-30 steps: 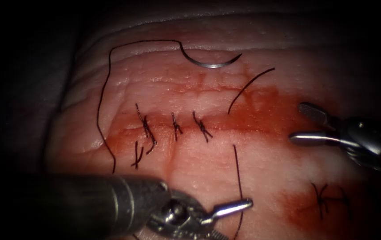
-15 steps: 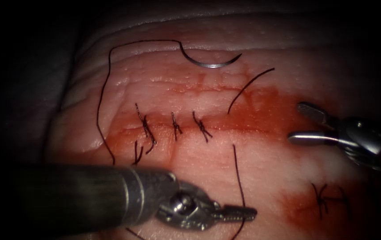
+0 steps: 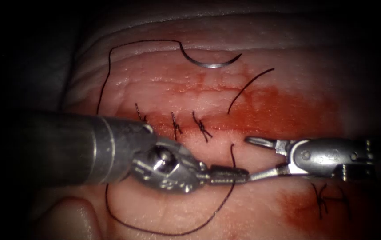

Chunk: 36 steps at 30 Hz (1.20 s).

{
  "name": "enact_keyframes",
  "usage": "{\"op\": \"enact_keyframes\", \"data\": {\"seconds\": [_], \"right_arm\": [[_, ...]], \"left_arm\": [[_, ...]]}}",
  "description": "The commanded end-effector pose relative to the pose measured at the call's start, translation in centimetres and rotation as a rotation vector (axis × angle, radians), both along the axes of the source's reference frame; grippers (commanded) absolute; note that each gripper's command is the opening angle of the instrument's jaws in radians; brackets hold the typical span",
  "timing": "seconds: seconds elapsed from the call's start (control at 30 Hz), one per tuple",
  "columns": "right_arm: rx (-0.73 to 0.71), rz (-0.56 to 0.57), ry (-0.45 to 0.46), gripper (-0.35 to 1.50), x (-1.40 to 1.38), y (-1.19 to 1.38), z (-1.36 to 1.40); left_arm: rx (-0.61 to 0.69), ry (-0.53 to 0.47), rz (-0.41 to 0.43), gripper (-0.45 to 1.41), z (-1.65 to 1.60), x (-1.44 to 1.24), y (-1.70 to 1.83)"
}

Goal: Wound Closure
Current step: With the right tool, grasp the suture to readjust the left tool for more suture.

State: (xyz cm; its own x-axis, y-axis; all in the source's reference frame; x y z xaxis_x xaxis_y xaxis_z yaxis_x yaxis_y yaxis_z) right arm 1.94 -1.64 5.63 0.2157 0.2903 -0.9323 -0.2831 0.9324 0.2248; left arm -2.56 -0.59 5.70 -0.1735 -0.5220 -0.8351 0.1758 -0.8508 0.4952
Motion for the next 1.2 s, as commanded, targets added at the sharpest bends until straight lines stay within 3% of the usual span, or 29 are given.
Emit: {"op": "enact_keyframes", "data": {"seconds": [0.03,0.2,0.27,0.33,0.37,0.43,0.53,0.57,0.63,0.7,0.77,0.83,0.9,1.03,1.2], "right_arm": [[-0.023,0.007,0.015,1.13,0.13,-0.01,0.07],[-0.076,0.036,0.024,1.11,0.24,0.02,0.08],[-0.083,0.037,0.021,1.03,0.27,0.01,0.09],[-0.084,0.038,0.021,0.83,0.29,0.0,0.09],[-0.085,0.037,0.022,0.64,0.29,-0.01,0.09],[-0.085,0.045,0.011,-0.35,0.27,-0.01,0.09],[-0.089,0.048,0.005,-0.35,0.27,0.0,0.09],[-0.088,0.046,0.003,-0.35,0.28,0.0,0.08],[-0.086,0.051,-0.003,-0.35,0.27,0.02,0.08],[-0.083,0.056,-0.014,-0.35,0.25,0.03,0.09],[-0.08,0.074,-0.04,-0.35,0.17,0.08,0.12],[-0.046,0.1,-0.024,-0.35,0.07,0.12,0.16],[-0.001,0.157,-0.003,-0.35,-0.12,0.19,0.23],[0.131,0.251,0.07,-0.35,-0.49,0.36,0.37],[0.205,0.29,0.097,-0.35,-0.58,0.42,0.49]], "left_arm": [[0.0,-0.001,0.0,-0.45,0.05,-0.05,0.0],[0.019,-0.001,-0.004,-0.45,0.08,-0.04,0.03],[0.031,-0.001,-0.007,-0.45,0.09,-0.04,0.04],[0.031,-0.001,-0.007,-0.45,0.1,-0.03,0.05],[0.038,-0.001,-0.009,-0.45,0.1,-0.03,0.06],[0.039,-0.001,-0.009,-0.45,0.1,-0.03,0.07],[0.04,-0.001,-0.011,-0.43,0.1,-0.04,0.09],[0.051,0.0,-0.014,-0.23,0.11,-0.05,0.1],[0.057,-0.001,-0.019,-0.1,0.11,-0.06,0.1],[0.058,0.007,-0.015,0.46,0.11,-0.06,0.1],[0.095,0.007,-0.023,0.86,0.1,-0.06,0.12],[0.102,0.001,-0.028,1.06,0.09,-0.04,0.14],[0.104,-0.007,-0.026,1.1,0.08,0.05,0.15],[0.101,0.016,0.008,0.96,0.22,0.46,0.13],[0.075,0.05,0.052,0.78,0.39,0.59,0.07]]}}
